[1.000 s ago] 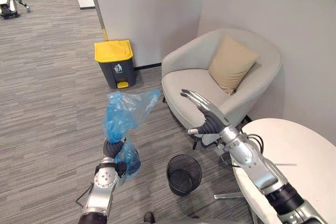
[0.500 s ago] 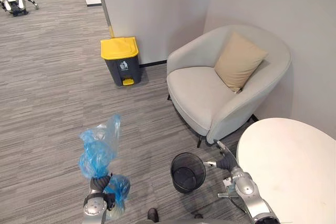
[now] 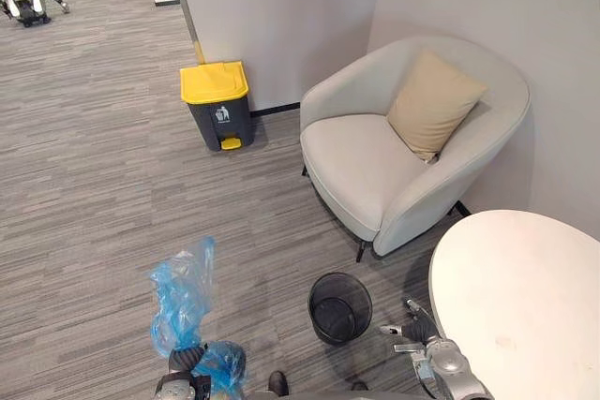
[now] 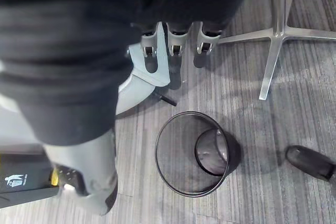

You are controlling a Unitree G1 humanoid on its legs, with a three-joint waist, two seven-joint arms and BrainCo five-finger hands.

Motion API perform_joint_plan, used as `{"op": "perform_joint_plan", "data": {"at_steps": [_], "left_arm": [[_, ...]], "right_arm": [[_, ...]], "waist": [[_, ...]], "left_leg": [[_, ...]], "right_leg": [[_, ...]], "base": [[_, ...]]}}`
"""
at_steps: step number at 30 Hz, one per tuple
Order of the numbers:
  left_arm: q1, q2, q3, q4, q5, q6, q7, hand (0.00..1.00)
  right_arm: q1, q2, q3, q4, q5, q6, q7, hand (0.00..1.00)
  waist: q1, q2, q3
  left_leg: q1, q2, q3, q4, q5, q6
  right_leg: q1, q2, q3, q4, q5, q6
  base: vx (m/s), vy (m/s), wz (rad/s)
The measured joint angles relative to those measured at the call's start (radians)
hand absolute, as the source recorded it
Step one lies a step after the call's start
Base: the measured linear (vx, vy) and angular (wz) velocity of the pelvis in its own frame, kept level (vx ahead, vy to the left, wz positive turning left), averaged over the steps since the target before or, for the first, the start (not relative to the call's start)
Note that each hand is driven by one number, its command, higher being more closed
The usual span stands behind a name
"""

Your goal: Gather rubbish on tea table into small bin, then transfer packed bag to large trash can.

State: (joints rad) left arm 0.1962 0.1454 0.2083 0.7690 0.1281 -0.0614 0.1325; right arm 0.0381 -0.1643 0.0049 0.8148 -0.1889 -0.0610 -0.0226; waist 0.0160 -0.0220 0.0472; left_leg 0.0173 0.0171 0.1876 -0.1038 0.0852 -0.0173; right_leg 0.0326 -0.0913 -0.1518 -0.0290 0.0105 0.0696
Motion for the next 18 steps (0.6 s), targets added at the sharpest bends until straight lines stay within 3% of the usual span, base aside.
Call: {"op": "perform_joint_plan", "data": {"at_steps": [12, 15, 18], "left_arm": [[-0.002, -0.001, -0.010, 0.068, -0.027, -0.003, -0.025, 1.00], [-0.010, 0.002, -0.009, 0.067, -0.044, -0.003, -0.026, 1.00], [-0.052, 0.028, -0.011, 0.055, -0.074, -0.003, -0.028, 1.00]], "right_arm": [[-0.049, -0.005, -0.044, 0.112, -0.007, 0.012, -0.024, 0.00], [-0.062, -0.008, -0.048, 0.112, -0.016, 0.014, -0.033, 0.00], [-0.073, -0.009, -0.048, 0.111, -0.019, 0.026, -0.042, 0.00]], "waist": [[0.001, 0.008, 0.042], [0.001, 0.010, 0.068], [0.000, 0.001, 0.097]], "left_leg": [[0.009, 0.000, 0.008, 0.000, -0.001, 0.000], [-0.019, 0.001, 0.018, 0.007, 0.001, 0.001], [-0.110, 0.000, 0.002, 0.095, -0.004, 0.024]], "right_leg": [[-0.013, -0.001, 0.010, 0.035, -0.018, 0.000], [-0.062, -0.004, 0.021, 0.084, -0.021, 0.002], [-0.165, -0.024, 0.035, 0.224, -0.049, 0.007]], "base": [[0.00, 0.006, -0.01], [-0.02, 0.019, -0.09], [-0.04, 0.013, 0.25]]}}
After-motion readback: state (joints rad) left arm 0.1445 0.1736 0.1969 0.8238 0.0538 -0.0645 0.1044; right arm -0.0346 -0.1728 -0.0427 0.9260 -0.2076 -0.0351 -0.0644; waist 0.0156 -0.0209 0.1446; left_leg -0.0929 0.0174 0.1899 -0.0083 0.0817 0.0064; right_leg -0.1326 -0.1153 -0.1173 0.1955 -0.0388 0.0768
